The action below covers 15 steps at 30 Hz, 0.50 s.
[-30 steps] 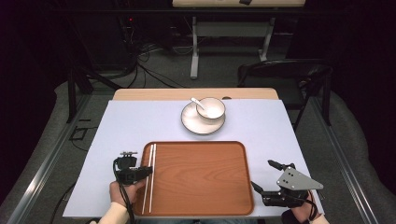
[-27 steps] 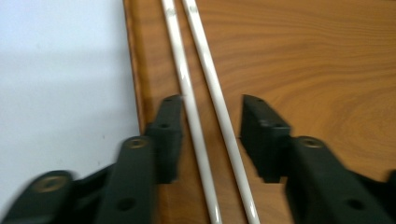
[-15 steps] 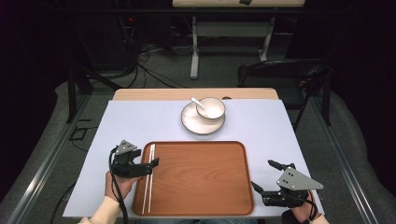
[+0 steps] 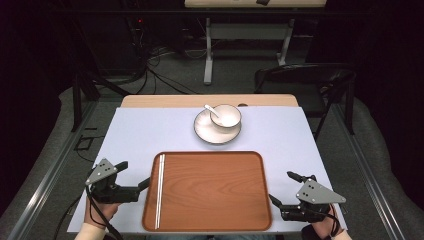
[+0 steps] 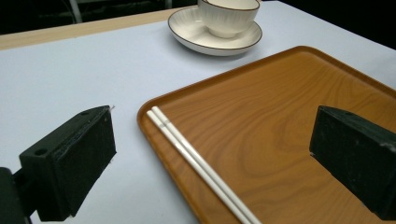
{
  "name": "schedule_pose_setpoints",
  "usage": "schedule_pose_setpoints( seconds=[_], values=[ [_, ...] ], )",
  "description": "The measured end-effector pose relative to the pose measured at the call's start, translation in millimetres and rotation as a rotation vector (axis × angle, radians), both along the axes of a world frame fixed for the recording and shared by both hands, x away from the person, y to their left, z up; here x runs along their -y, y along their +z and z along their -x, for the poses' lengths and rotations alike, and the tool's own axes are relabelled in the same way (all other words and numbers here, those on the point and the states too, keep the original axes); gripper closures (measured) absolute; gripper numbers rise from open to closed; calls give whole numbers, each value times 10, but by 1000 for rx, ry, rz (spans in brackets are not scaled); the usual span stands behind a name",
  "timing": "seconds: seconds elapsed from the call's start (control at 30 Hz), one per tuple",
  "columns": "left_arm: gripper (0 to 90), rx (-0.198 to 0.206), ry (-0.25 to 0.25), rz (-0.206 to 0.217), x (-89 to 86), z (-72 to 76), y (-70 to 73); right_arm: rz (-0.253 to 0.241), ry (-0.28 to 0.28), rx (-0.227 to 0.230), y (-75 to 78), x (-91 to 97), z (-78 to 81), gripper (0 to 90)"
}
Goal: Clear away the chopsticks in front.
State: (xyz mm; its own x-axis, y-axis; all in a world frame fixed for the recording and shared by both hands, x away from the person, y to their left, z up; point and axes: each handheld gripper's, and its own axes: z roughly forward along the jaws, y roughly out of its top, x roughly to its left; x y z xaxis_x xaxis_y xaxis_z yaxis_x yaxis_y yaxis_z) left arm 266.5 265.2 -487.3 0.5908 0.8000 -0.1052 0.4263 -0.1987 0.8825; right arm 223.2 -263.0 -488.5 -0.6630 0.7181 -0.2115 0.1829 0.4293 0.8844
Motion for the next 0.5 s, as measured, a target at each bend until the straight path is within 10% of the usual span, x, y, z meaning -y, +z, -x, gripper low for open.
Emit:
schedule_pose_setpoints(
  seconds=[0.27,0.5],
  values=[
    [0,51,58,35,-178,89,-93,4,1,-2,-2,-3,-1,144],
    [1,-5,79,14,-193,16,-170,1,1,0,-5,5,-5,144]
  ],
)
